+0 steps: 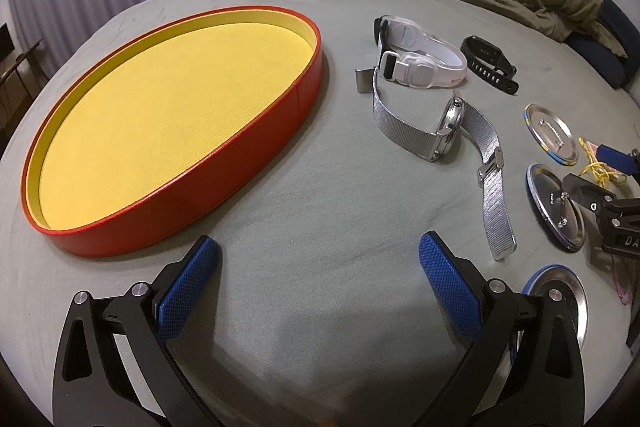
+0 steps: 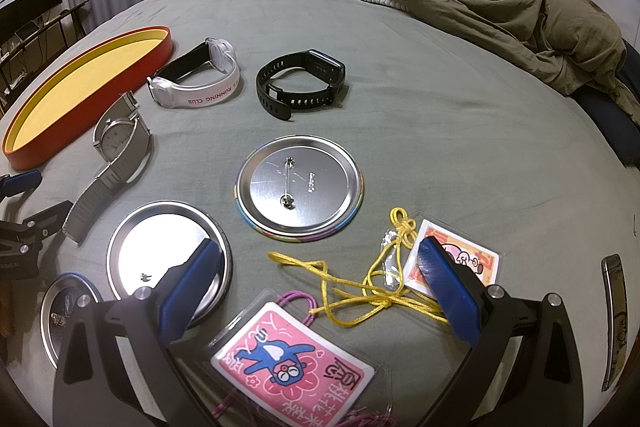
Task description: Organize jewelry
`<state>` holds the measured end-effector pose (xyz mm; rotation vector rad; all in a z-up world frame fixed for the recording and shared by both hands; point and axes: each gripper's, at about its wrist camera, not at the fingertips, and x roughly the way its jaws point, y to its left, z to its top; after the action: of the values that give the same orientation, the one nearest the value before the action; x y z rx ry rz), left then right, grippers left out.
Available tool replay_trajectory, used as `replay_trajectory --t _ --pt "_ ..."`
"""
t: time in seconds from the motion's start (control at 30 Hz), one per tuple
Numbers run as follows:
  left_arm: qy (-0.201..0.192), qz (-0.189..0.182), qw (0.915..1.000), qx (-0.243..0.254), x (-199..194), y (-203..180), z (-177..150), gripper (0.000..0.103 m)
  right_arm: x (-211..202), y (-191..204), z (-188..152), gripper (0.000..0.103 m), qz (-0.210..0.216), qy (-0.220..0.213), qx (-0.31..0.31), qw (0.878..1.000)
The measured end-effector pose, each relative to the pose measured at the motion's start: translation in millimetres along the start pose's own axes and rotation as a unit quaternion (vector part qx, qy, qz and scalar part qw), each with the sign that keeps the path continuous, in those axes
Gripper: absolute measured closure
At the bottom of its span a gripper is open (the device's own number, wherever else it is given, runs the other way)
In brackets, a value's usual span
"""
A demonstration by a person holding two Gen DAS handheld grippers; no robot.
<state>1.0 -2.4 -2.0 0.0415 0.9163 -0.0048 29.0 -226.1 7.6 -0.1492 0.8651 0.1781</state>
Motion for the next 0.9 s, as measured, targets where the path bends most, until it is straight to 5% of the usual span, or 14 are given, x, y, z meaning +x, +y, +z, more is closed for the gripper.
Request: replay_trajectory --t 0.4,0.7,0.9 --pt "0.007 0.020 0.9998 0.006 -2 -5 1 0.005 0 1 -2 0.007 0.002 0.008 0.002 1.000" --pt "0.012 -0.031 0.9983 -0.047 -32 1 6 0.005 5 -7 13 0.007 0.038 0.065 0.018 0.997" --pt "-0.019 -0.059 0.9978 0.025 -69 -41 35 0.005 -36 -14 49 0.007 0.074 0.001 0.016 0.997"
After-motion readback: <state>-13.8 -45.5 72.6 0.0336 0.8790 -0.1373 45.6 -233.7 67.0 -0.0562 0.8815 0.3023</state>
